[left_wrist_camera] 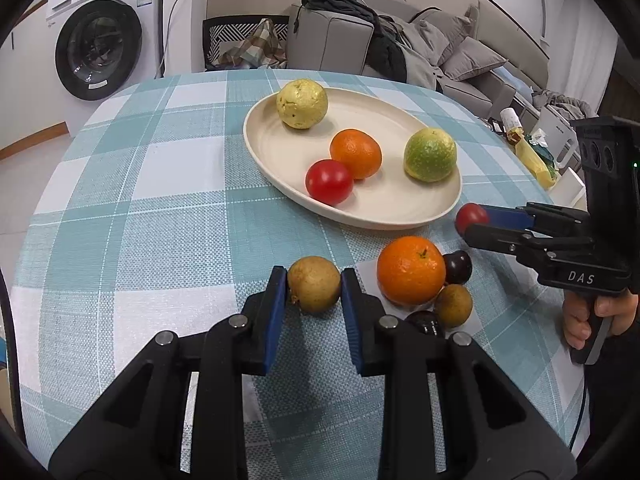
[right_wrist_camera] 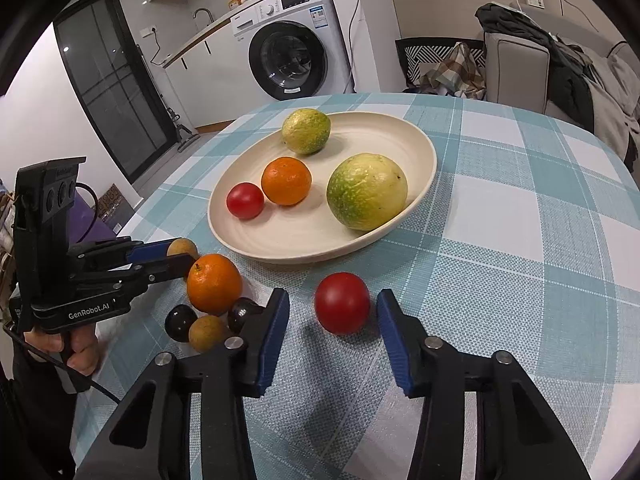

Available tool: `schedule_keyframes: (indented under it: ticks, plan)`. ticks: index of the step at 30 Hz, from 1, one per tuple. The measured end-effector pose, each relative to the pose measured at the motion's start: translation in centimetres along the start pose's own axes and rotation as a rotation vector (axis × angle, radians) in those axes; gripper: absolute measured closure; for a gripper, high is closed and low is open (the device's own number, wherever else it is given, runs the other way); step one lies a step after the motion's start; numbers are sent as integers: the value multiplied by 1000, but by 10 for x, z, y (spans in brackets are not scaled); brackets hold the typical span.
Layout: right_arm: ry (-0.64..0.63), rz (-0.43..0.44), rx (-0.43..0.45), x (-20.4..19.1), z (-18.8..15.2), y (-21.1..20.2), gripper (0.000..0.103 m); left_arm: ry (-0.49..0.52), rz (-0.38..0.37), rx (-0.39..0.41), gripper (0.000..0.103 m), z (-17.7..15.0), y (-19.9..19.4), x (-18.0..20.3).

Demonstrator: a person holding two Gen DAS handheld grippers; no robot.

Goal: Organize fruits
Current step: 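Grasp the brown kiwi with the left tool while the right tool grasps the red tomato, then carry the kiwi and tomato onto the plate and open both tools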

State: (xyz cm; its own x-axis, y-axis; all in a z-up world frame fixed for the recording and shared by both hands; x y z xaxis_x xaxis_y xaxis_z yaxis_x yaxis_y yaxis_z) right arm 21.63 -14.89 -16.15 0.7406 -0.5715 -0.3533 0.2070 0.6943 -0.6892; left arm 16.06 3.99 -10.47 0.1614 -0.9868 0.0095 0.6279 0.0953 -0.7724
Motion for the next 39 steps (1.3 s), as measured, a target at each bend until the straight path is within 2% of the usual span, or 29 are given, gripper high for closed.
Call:
schedule_keyframes:
  ticks: [6,14,25,33,39]
  plan:
    - [12,-2,-4,3,-1,1,74,-10,5,18,79,2,-4,-2]
    - [-8,-11,15,2,2,-3,75,-24,12,48,79,7,-8,-4]
    - [-11,-14,134,-1,16,-21,74,-47,21,124,79,19,-22,-4]
    - [-3,-23,190,1,21,-30,74,-19,9,165,79,28,-27,15]
    - [-8,-18,234,-2,26,-37,74,7,-16,166,79,34,-24,36]
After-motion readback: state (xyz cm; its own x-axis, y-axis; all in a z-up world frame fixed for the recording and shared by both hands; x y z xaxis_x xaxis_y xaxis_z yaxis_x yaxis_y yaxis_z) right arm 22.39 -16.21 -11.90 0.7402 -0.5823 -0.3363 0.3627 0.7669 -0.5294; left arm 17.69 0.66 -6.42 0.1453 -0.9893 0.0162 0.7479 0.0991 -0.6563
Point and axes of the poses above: each gripper's, at about its wrist camera, not at the fingertips, and y roughly the way its jaws point, x to its right, z to its top, the point moved 8 cm from there along y, roughly the way its jaws point, and after that the axes turned 13 degrees about z, right-handed, at the moved point
